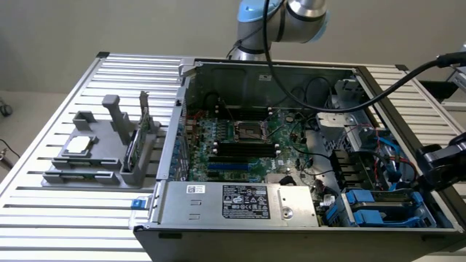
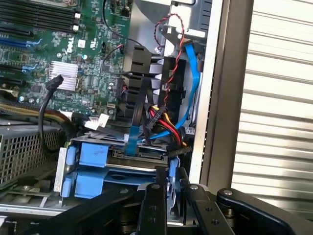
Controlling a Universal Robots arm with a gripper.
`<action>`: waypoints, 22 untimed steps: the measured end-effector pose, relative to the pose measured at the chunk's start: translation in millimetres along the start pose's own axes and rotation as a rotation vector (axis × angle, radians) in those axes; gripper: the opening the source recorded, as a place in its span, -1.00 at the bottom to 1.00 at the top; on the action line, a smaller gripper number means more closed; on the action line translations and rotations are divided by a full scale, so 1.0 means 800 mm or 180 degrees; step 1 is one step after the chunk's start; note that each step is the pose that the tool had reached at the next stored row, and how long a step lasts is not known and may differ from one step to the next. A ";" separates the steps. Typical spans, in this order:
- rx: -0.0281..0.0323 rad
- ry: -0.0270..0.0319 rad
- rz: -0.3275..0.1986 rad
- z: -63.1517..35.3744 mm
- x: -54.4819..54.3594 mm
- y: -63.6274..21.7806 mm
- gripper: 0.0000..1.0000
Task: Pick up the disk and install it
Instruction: 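Insert the first disk wire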
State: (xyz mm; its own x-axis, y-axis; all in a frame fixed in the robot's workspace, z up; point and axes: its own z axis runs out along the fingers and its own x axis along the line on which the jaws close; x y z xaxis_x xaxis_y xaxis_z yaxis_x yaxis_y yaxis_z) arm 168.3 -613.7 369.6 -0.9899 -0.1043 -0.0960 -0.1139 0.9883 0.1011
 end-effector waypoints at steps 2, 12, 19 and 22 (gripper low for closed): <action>0.0004 0.0022 0.0070 0.000 0.000 0.000 -0.56; 0.0017 0.0159 0.0416 0.001 0.000 0.000 -0.56; 0.0030 0.0226 0.0673 0.002 0.000 0.000 -0.56; 0.0035 0.0241 0.0792 0.002 0.000 0.000 -0.56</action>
State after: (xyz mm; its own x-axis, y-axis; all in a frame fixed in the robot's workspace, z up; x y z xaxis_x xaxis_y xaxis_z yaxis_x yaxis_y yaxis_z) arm 168.4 -613.7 367.8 -0.9909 0.1346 0.0048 0.1344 0.9857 0.1015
